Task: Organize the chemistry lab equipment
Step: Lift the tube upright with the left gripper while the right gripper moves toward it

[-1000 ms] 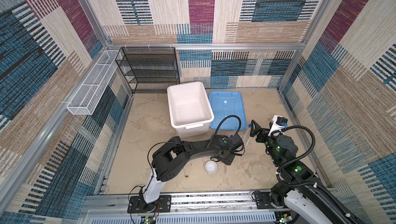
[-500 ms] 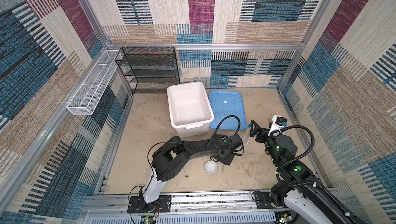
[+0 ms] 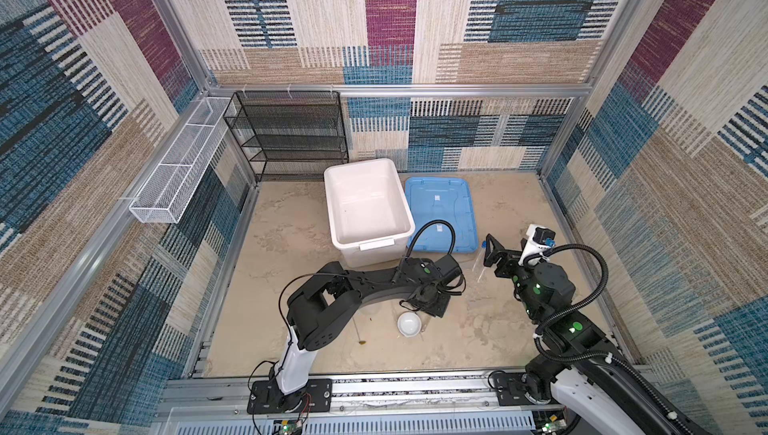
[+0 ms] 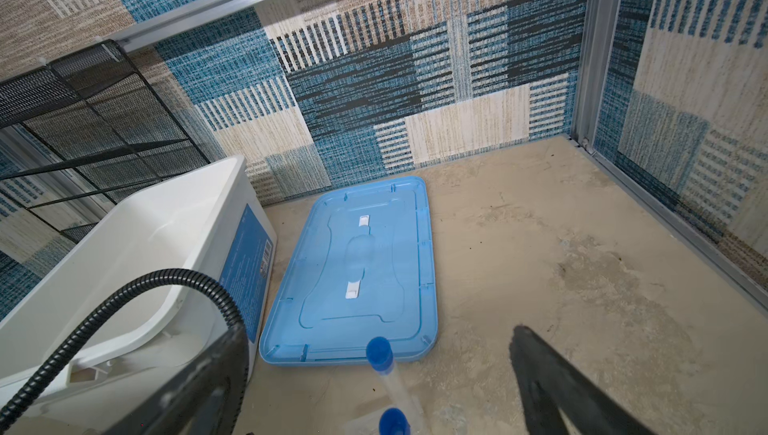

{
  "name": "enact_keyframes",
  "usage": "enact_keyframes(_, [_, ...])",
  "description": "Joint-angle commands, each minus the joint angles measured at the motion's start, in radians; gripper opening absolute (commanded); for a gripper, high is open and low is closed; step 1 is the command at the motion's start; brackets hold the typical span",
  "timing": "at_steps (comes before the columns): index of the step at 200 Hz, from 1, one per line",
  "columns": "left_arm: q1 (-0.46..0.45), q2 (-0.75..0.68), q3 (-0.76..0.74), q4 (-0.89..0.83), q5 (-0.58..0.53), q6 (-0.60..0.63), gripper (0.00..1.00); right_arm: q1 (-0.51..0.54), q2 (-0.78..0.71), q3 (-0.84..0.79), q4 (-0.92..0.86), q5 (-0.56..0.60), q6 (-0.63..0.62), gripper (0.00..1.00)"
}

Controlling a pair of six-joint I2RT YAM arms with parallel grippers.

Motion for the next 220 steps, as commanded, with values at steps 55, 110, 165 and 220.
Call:
enact_keyframes(55, [0.047, -0.164, -0.165, 0.309, 0.052, -0.038, 0.17, 0.001, 0.012, 0.002, 0.045, -0.048, -0.016, 1.0])
enact_keyframes(110, [0.059, -0.292, -0.267, 0.508, 0.032, -0.026, 0.14, 0.001, 0.079, 0.076, 0.033, -0.148, -0.026, 1.0])
enact_keyframes(165, [0.06, -0.424, -0.386, 0.662, -0.026, 0.027, 0.14, 0.001, 0.132, 0.146, 0.013, -0.246, -0.039, 0.99])
enact_keyframes(220, [0.061, -0.534, -0.488, 0.788, -0.07, 0.119, 0.14, 0.001, 0.249, 0.243, -0.01, -0.47, -0.058, 0.89])
